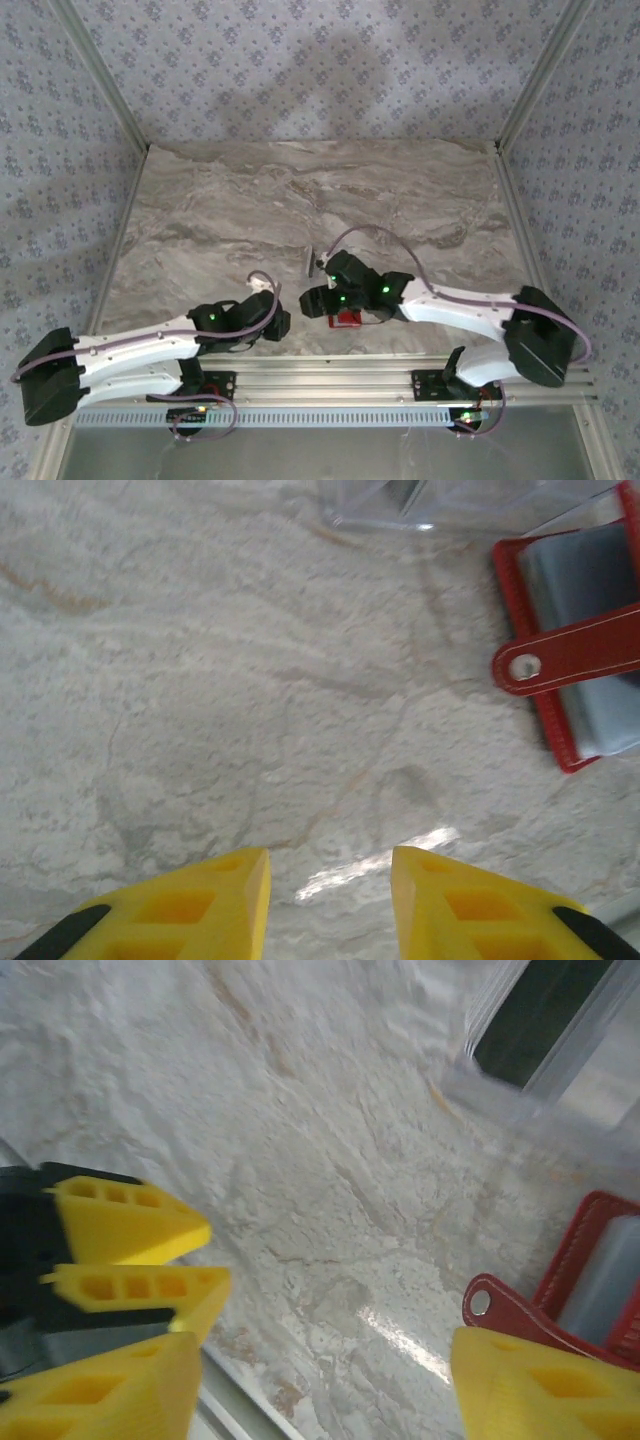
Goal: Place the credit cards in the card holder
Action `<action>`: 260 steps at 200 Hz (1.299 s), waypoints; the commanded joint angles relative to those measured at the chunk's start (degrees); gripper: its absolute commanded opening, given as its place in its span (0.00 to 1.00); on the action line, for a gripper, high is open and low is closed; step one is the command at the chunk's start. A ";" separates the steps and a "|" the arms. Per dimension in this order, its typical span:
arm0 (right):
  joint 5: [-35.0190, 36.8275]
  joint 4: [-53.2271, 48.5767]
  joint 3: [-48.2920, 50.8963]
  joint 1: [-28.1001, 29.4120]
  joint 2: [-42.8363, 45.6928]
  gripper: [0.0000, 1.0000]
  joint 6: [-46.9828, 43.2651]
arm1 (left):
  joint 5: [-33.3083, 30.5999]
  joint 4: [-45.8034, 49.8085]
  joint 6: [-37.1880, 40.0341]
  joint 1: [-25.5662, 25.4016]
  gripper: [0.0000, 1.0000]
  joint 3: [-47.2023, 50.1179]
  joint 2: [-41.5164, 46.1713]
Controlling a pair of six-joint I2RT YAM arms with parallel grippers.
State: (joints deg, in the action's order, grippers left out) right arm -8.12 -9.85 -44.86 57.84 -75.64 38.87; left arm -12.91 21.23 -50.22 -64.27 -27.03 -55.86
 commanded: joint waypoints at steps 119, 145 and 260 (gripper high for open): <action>-1.01 -5.01 15.41 -15.62 11.52 0.59 0.24 | 4.59 -1.72 12.41 -0.24 0.31 -30.00 -35.85; -1.82 -3.48 16.03 -16.26 9.52 0.65 -0.48 | 4.44 -1.98 12.16 0.68 0.31 -29.50 -38.47; -9.99 6.55 15.80 -16.45 -2.72 0.69 -1.79 | 6.03 -8.25 10.08 3.72 0.29 -20.17 -43.34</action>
State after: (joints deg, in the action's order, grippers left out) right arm -13.34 -8.29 -29.61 41.10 -75.16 37.87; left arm -8.56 15.18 -39.09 -61.12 -50.30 -96.27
